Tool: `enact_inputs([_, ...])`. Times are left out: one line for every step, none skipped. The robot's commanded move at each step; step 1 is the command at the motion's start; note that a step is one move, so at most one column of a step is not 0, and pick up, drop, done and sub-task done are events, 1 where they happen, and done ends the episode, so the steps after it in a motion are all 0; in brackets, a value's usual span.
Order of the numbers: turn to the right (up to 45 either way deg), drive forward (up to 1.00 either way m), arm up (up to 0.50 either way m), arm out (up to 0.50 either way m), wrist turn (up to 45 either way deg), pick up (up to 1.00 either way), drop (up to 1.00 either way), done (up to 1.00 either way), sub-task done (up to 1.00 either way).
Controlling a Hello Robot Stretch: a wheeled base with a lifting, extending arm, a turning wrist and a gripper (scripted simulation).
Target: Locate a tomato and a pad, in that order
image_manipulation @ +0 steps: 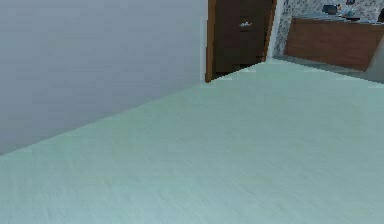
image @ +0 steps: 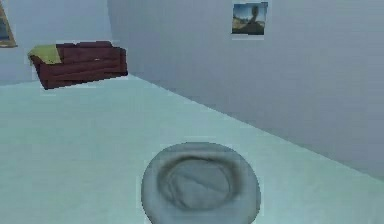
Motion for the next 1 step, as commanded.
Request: enact_inputs([0.0, 0.00, 0.00, 0.00, 0.0, 0.00, 0.00, 1.00, 0.00])
